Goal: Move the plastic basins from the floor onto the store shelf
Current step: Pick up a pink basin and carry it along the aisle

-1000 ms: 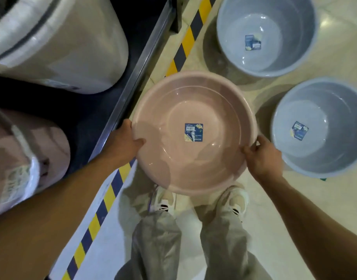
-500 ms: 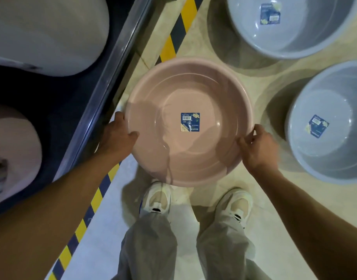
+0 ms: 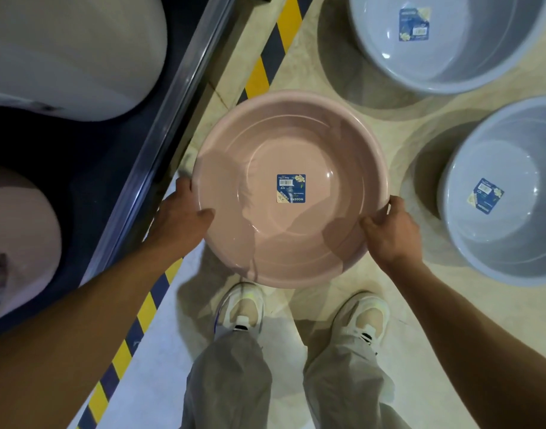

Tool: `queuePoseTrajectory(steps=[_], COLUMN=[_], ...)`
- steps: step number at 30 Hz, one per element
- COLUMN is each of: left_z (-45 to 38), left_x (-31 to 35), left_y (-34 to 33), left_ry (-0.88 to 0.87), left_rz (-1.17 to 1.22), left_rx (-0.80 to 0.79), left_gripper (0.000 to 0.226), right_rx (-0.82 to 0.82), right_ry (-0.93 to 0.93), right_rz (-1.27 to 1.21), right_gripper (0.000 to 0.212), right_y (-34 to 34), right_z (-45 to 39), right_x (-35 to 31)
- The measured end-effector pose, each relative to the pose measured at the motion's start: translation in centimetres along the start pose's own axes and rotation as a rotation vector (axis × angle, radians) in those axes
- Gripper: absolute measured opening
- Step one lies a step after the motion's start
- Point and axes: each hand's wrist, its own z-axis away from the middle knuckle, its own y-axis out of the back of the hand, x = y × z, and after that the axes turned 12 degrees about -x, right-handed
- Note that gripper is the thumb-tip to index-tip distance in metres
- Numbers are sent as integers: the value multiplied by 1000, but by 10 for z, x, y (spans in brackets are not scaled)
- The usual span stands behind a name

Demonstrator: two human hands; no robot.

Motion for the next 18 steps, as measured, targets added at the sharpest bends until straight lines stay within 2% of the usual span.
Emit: queuePoseTrajectory(steps=[9, 13, 18], left_z=[26, 53, 87], left_x=[32, 83, 169], left_y=[25, 29, 23], left_ry=[-122, -131, -257], left_rz=[-75, -96, -166], left_rx=[72, 21, -72], left_gripper=[49, 55, 51], right_rx=[36, 74, 158], right_ry=[34, 25, 6], right_rz=[-52, -92, -168], right_gripper=[61, 63, 62], right_y=[40, 90, 164], right_z=[25, 47, 86], right_x=[-2, 2, 28])
